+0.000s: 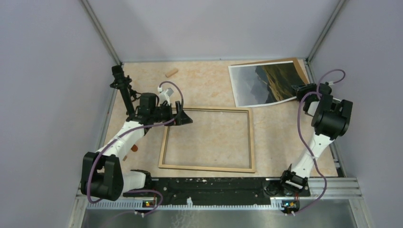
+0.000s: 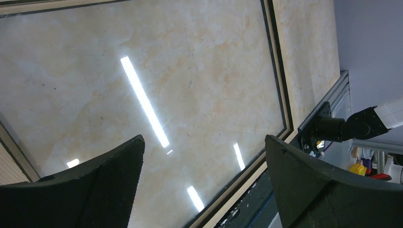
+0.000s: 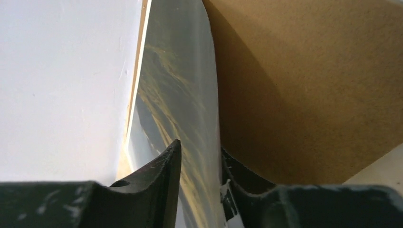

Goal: Put the photo into the frame
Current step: Pick up the photo from the corner of the board.

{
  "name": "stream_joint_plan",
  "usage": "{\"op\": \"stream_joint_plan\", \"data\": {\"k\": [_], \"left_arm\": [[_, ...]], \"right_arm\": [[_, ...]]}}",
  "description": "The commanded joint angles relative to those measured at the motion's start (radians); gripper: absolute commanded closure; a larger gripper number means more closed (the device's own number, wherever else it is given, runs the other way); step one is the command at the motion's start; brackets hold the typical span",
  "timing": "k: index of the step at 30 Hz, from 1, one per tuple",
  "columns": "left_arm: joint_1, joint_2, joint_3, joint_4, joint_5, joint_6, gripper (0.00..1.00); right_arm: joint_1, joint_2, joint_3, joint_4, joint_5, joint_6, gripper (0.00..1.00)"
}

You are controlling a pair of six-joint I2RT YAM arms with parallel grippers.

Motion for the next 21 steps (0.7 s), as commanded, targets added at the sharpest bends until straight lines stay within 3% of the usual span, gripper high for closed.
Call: {"op": "stream_joint_plan", "data": {"k": [1,3,4,15,17,21], "left_arm": [[0.006,-0.007,0.032,0.002,-0.011,0.022,0.02],[0.007,-0.005,0.034,0.002,-0.015,0.022,0.02],[0.009,-0.003,0.035,0.003,-0.015,0.022,0.02],[0.069,-0.038,0.032,0.016,-0.023,0.004,0.02],[0.071,-0.056,0.030,0.015,-0.041,0.004,0.02],[0.079,-0.090,0.051,-0.007,-0.117,0.007,0.02]], "right_arm": [[0.023,-0.018,0.061,0.005,0.088,-0.069,0.81],[0.024,-0.080,0.080,-0.066,0.080,-0.107,0.97],[0.024,-0.122,0.088,-0.121,0.094,-0.135,1.00],[0.079,-0.630,0.327,-0.898,0.330,-0.585,1.00],[0.141,-0.699,0.382,-1.003,0.410,-0.701,1.00],[0.391,-0.803,0.461,-1.150,0.671,-0.921,1.00]]}}
